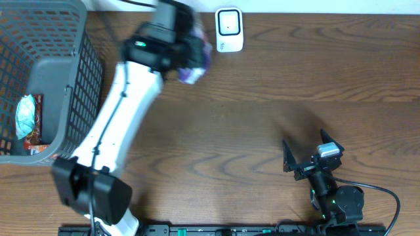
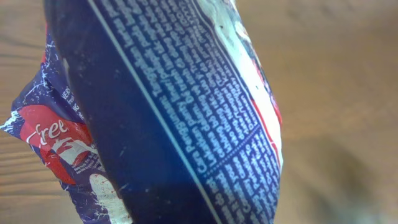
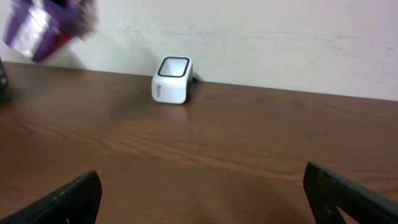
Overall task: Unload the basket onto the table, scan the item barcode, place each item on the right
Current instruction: 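Carry the pad pack with the left gripper past the white scanner, then release the pad pack onto the table right of center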
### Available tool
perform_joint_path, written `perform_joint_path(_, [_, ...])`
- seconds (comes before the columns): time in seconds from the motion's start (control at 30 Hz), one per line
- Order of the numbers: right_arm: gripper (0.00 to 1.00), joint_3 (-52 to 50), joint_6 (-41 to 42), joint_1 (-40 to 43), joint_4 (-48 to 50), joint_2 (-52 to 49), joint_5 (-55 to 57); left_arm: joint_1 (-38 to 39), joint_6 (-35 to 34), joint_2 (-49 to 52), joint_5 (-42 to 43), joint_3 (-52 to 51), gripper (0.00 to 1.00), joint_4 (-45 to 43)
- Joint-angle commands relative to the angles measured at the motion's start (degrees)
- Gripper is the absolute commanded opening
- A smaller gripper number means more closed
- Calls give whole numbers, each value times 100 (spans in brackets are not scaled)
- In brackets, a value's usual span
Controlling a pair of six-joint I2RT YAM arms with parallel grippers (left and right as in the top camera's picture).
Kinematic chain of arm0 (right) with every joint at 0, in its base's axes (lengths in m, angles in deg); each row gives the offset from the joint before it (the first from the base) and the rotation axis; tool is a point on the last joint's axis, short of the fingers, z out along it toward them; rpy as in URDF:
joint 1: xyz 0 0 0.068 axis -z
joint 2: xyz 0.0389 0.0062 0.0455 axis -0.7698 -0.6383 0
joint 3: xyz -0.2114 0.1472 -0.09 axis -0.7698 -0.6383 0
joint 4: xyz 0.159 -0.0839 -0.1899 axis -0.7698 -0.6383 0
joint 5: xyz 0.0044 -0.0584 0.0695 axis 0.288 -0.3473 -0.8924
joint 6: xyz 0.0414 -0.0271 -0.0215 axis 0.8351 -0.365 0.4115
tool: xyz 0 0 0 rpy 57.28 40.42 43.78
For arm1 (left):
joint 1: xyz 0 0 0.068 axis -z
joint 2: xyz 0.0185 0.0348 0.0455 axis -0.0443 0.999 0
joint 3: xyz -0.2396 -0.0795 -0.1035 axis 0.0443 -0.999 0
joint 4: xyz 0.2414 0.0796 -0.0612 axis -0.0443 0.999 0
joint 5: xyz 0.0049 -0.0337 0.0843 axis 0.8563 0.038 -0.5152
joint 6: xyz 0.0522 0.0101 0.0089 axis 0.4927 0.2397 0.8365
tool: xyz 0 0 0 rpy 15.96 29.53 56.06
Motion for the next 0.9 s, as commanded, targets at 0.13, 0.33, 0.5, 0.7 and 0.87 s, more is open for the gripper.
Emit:
perform_joint_path(0.13, [99,-9,46,-17,-24,37,46,1543,57,498,-772,-173,8,-238])
perform_joint_path(0.33, [99,-9,44,-17,-24,37,46,2199,63,953,-1834,-173,60,-407])
perform_joint_path(0.5, [99,-9,46,-17,-24,37,44,2153,474,1121,-2212,-162,92,-566])
perform_joint_path(0.7, [99,-9,46,-17,-24,37,46,1639,490,581,-2223,35,93,-542])
perform_joint_path(0.87, [99,-9,44,-17,-24,37,46,883,490,-243,-2208,35,93,-647])
